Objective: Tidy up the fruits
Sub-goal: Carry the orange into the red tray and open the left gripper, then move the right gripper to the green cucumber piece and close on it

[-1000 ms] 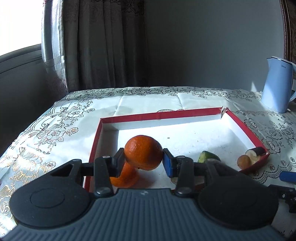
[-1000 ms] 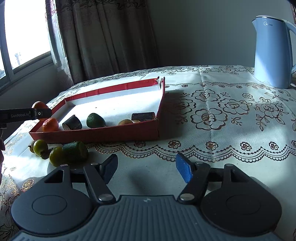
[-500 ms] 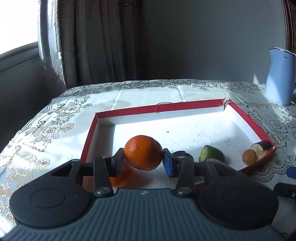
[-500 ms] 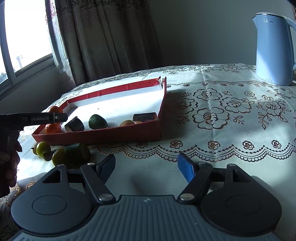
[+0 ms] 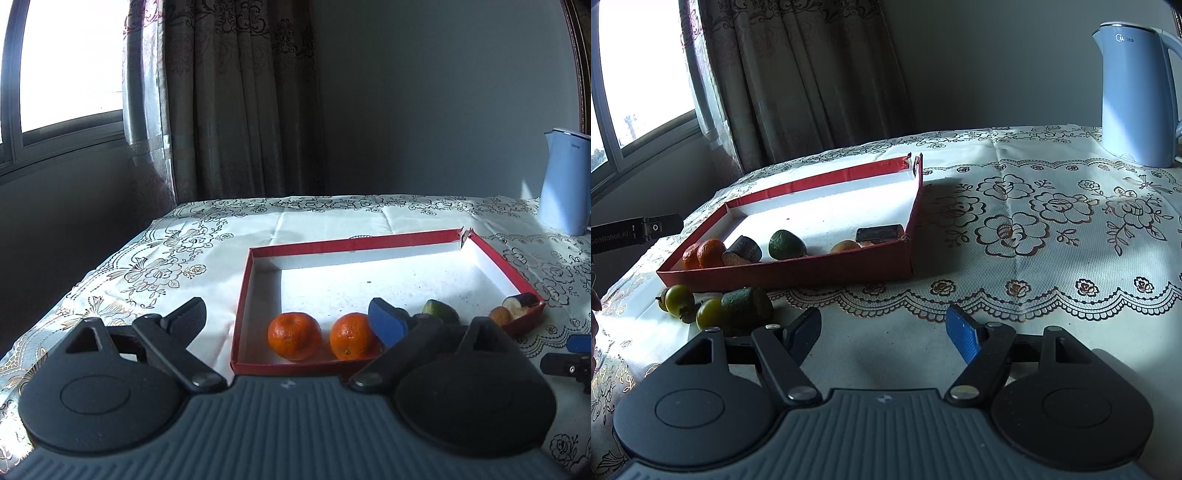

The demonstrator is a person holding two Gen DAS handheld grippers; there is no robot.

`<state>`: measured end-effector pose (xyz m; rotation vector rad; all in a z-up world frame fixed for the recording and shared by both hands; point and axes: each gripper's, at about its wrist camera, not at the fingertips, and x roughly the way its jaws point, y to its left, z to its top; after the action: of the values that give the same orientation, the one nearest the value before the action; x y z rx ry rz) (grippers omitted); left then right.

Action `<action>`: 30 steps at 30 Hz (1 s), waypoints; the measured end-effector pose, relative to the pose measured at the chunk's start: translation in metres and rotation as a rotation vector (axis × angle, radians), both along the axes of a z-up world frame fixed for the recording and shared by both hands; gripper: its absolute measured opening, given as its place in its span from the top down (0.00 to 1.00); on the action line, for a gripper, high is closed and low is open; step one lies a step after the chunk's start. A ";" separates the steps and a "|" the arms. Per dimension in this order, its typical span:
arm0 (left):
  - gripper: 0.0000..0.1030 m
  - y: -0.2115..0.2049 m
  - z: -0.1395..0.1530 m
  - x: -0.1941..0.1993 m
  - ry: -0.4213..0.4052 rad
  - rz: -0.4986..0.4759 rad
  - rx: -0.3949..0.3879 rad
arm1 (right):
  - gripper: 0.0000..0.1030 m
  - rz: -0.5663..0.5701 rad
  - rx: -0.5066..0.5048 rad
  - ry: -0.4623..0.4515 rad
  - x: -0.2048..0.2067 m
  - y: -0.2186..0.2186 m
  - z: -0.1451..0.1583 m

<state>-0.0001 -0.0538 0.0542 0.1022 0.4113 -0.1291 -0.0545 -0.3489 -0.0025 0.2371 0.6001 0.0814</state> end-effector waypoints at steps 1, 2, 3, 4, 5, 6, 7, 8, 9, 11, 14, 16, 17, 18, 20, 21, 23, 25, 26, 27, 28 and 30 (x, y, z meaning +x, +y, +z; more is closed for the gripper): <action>0.05 0.006 -0.002 -0.004 -0.004 0.018 0.003 | 0.28 0.000 0.000 0.000 0.000 0.000 0.000; 0.03 0.011 -0.003 -0.007 -0.007 0.035 0.007 | 0.28 0.000 -0.001 0.000 0.000 0.000 0.000; 0.03 0.017 -0.006 -0.009 -0.008 0.059 0.014 | 0.28 0.000 -0.002 0.001 0.000 0.000 0.000; 0.01 0.023 -0.009 -0.011 -0.006 0.082 0.019 | 0.28 0.000 -0.003 0.001 0.000 0.000 0.000; 0.00 0.029 -0.012 -0.011 0.000 0.103 0.019 | 0.28 0.000 -0.002 0.001 0.000 0.000 0.000; 0.00 0.033 -0.014 -0.011 0.005 0.116 0.016 | 0.28 0.000 -0.003 0.001 0.000 0.000 0.000; 0.00 0.041 -0.018 -0.010 0.016 0.134 0.010 | 0.28 0.000 -0.003 0.001 0.000 0.000 0.000; 0.00 0.046 -0.021 -0.010 0.023 0.149 0.006 | 0.28 0.000 -0.003 0.001 0.000 0.001 0.000; 0.00 0.051 -0.025 -0.010 0.032 0.161 0.001 | 0.28 0.000 -0.003 0.001 0.000 0.001 0.000; 0.00 0.058 -0.032 -0.008 0.054 0.173 -0.003 | 0.28 0.000 -0.004 0.001 0.000 0.001 0.000; 0.00 0.064 -0.043 -0.006 0.093 0.172 0.000 | 0.28 -0.001 -0.006 0.001 0.000 0.001 -0.001; 0.00 0.068 -0.045 -0.002 0.130 0.164 -0.021 | 0.28 0.000 -0.005 0.001 0.000 0.001 -0.001; 0.00 0.070 -0.046 -0.001 0.134 0.158 -0.033 | 0.28 0.000 -0.005 0.001 0.000 0.001 -0.001; 0.00 0.071 -0.047 0.000 0.151 0.149 -0.041 | 0.28 0.000 -0.006 0.001 0.000 0.001 -0.001; 0.00 0.073 -0.051 0.006 0.210 0.136 -0.055 | 0.28 0.000 -0.006 0.001 -0.001 0.001 -0.001; 0.00 0.074 -0.053 0.010 0.248 0.133 -0.064 | 0.28 0.000 -0.007 0.001 -0.001 0.001 -0.001; 0.00 0.075 -0.055 0.013 0.273 0.138 -0.066 | 0.28 0.000 -0.010 0.002 0.000 0.002 0.000; 0.00 0.073 -0.056 0.012 0.276 0.140 -0.054 | 0.28 0.001 -0.023 0.004 0.000 0.004 -0.001; 0.00 0.073 -0.056 0.012 0.276 0.141 -0.049 | 0.28 0.001 -0.030 0.005 0.000 0.004 0.000; 0.00 0.073 -0.056 0.012 0.277 0.142 -0.048 | 0.28 0.000 -0.041 0.007 0.000 0.006 0.000; 0.00 0.073 -0.056 0.012 0.278 0.142 -0.049 | 0.28 -0.001 -0.048 0.008 0.000 0.007 0.000; 0.00 0.073 -0.056 0.013 0.279 0.142 -0.050 | 0.28 -0.002 -0.065 0.008 0.000 0.009 0.000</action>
<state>0.0125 0.0188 -0.0022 0.0053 0.6912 -0.0126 -0.0543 -0.3398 -0.0023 0.1755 0.6093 0.0590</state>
